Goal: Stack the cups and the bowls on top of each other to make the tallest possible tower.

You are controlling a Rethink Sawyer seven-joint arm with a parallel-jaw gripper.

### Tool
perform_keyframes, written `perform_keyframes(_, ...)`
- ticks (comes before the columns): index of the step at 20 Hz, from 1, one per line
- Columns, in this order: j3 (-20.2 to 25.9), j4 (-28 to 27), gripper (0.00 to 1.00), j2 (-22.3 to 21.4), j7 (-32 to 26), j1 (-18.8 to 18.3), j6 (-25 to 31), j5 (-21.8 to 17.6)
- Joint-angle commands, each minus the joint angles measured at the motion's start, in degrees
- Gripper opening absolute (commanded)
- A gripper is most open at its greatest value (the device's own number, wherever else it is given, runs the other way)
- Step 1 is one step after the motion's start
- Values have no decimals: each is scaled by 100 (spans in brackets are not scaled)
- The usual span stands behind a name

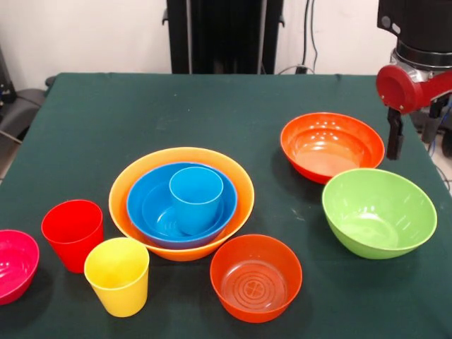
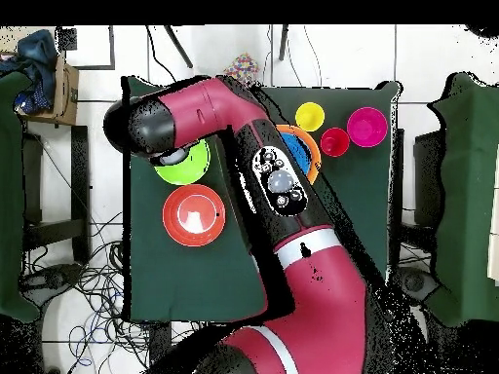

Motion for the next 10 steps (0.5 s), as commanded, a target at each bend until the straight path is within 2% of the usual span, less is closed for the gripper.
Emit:
perform_keyframes(1, -641, 143, 100, -139, 2224, 237, -144, 757)
perform_keyframes(10, -885, 173, 100, -182, 2083, 351, -241, 975)
